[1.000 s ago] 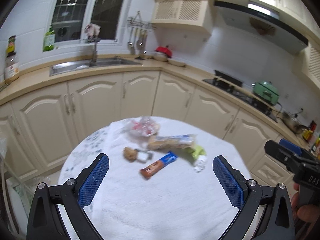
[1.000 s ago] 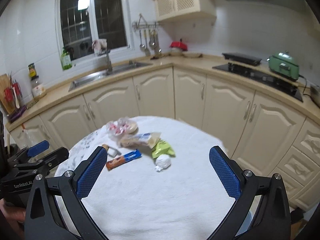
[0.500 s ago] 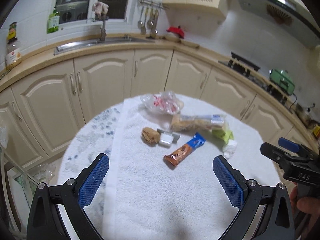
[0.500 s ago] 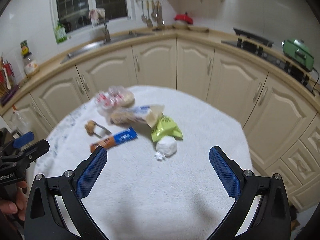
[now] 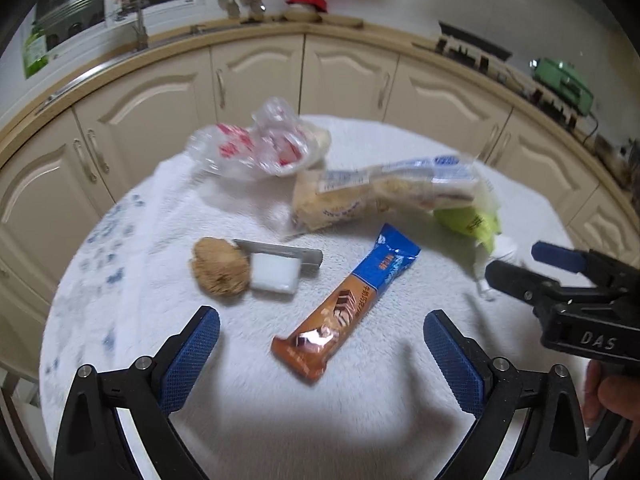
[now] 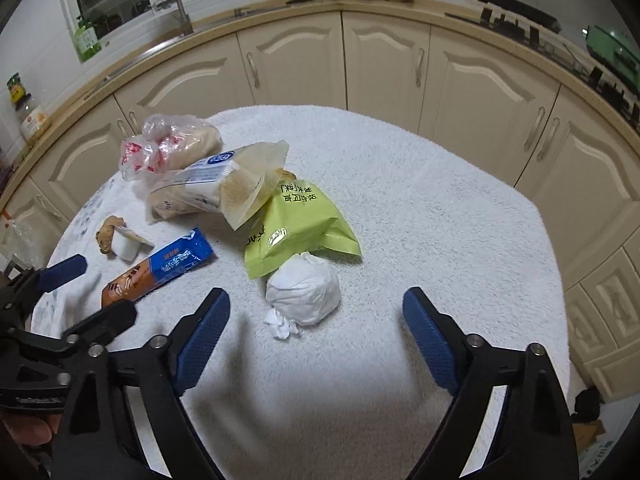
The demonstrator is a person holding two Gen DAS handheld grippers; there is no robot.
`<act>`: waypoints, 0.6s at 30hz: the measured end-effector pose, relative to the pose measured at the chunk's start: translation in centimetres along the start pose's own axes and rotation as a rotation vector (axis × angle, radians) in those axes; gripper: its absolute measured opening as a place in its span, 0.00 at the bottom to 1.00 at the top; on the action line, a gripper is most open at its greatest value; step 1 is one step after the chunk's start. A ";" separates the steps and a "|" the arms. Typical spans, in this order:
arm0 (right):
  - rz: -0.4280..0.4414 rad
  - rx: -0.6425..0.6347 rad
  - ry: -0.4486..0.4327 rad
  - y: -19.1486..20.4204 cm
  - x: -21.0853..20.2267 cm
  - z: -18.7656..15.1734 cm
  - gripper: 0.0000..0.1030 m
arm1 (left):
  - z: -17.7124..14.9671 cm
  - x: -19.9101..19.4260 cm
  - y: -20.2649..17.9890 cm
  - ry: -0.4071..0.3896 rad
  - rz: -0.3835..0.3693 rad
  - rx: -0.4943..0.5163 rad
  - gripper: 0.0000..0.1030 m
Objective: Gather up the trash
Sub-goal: 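Reach the right tool to the white crumpled ball while the left tool reaches the chocolate bar, then grasp the white ball with the right tool while the left tool grasps the chocolate bar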
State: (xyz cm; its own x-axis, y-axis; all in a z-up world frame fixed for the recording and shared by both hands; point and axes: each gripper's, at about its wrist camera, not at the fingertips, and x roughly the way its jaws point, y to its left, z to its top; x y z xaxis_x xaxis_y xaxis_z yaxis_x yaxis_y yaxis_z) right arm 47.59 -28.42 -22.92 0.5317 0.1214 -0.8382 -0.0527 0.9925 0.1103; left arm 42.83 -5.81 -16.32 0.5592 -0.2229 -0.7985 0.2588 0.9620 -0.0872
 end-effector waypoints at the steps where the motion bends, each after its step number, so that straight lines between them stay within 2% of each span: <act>1: 0.003 -0.007 0.004 0.0 0.3 0.1 0.73 | 0.4 0.9 -0.1 0.014 0.000 0.009 0.89; 2: 0.003 -0.015 0.009 0.1 0.6 0.2 0.70 | 0.7 1.8 -0.2 0.032 -0.006 0.015 0.82; 5: 0.015 -0.047 0.027 0.6 1.5 0.3 0.53 | 1.5 3.1 -0.8 0.033 0.012 0.053 0.79; 6: 0.017 -0.057 0.031 0.7 1.7 0.2 0.44 | 1.8 3.5 -1.1 0.031 0.013 0.058 0.77; 7: 0.006 -0.068 0.030 0.9 1.9 0.1 0.40 | 1.9 3.6 -1.3 0.025 0.020 0.059 0.69; 9: 0.003 -0.071 0.016 0.8 1.8 -0.1 0.38 | 2.1 3.9 -2.0 0.019 0.013 0.082 0.55; 11: 0.011 -0.065 0.009 0.5 1.6 -0.2 0.36 | 1.9 4.1 -2.5 0.022 -0.013 0.087 0.38; 14: 0.028 -0.047 0.004 -0.1 1.3 -0.6 0.36 | 1.7 4.2 -2.5 0.029 -0.064 0.078 0.38; 18: 0.045 -0.015 -0.004 -0.9 0.8 -0.9 0.36 | 2.7 5.0 -2.0 0.024 -0.066 0.049 0.41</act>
State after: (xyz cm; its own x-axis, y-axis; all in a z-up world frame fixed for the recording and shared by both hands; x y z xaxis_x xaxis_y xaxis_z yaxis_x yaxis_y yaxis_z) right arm 47.34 -29.22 -24.19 0.5316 0.1655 -0.8307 -0.0892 0.9862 0.1394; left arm 47.23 -9.24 -18.49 0.5208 -0.2810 -0.8061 0.3326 0.9364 -0.1116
